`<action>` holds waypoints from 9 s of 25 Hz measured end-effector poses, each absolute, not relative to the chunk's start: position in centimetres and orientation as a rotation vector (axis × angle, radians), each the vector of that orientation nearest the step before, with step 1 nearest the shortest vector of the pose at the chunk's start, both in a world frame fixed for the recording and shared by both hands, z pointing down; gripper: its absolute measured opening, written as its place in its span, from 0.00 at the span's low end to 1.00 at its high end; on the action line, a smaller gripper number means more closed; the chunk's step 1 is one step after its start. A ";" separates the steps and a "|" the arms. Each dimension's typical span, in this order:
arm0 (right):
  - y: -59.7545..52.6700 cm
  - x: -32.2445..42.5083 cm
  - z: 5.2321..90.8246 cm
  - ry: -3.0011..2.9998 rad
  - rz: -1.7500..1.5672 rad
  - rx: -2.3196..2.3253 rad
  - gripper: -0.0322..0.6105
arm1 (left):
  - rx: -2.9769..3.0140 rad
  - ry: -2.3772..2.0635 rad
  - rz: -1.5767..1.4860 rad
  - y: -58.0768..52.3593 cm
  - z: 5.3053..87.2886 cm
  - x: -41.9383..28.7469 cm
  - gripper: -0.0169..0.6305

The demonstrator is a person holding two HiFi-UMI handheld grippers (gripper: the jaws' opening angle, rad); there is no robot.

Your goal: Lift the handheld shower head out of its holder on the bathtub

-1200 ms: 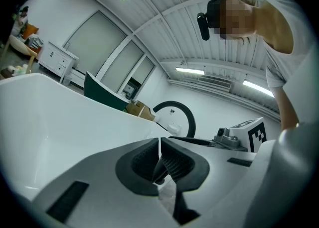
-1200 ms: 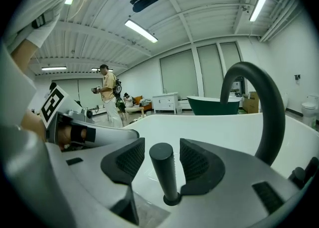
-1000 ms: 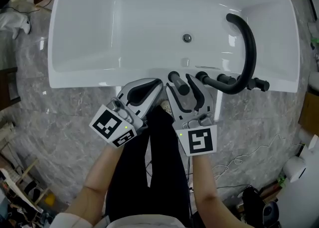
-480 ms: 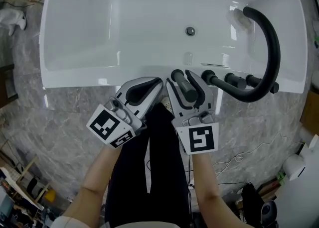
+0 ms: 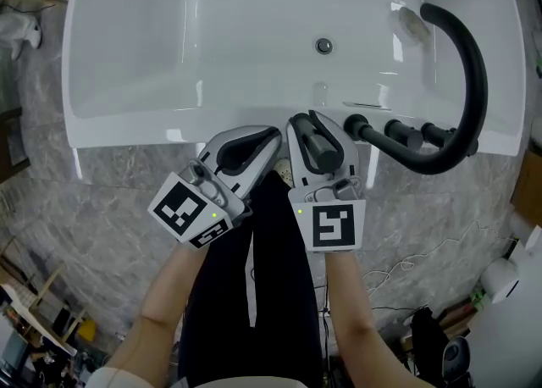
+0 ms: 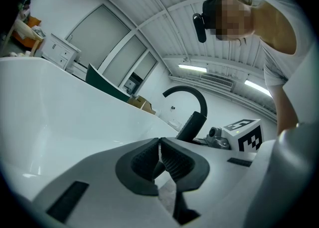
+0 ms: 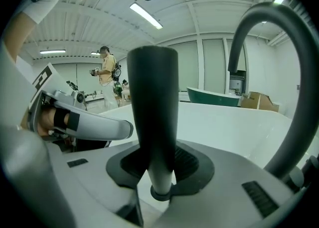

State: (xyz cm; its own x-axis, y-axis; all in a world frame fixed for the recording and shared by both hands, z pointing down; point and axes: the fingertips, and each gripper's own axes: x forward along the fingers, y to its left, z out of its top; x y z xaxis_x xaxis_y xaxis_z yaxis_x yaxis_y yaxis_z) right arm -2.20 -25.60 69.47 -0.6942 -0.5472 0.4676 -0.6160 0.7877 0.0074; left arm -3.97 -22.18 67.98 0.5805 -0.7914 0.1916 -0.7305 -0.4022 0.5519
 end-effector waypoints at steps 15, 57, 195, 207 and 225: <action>-25.6 -2.2 67.7 -2.547 0.156 0.855 0.23 | 2.231 -1.193 -0.117 -22.1 67.2 -3.2 0.06; -24.2 -1.1 49.6 -2.648 0.150 1.036 0.23 | 2.382 -1.254 -0.104 -19.5 48.7 -5.0 0.06; -8.9 43.5 21.5 -2.146 0.064 2.461 0.23 | 2.922 0.216 -0.024 -13.0 30.0 33.6 0.06; -10.5 42.3 21.0 -2.149 0.018 2.427 0.23 | 2.926 0.156 -0.013 -14.6 30.3 31.9 0.06; -12.1 42.2 21.1 -2.182 0.027 2.413 0.23 | 2.920 0.139 -0.001 -15.2 30.6 31.3 0.06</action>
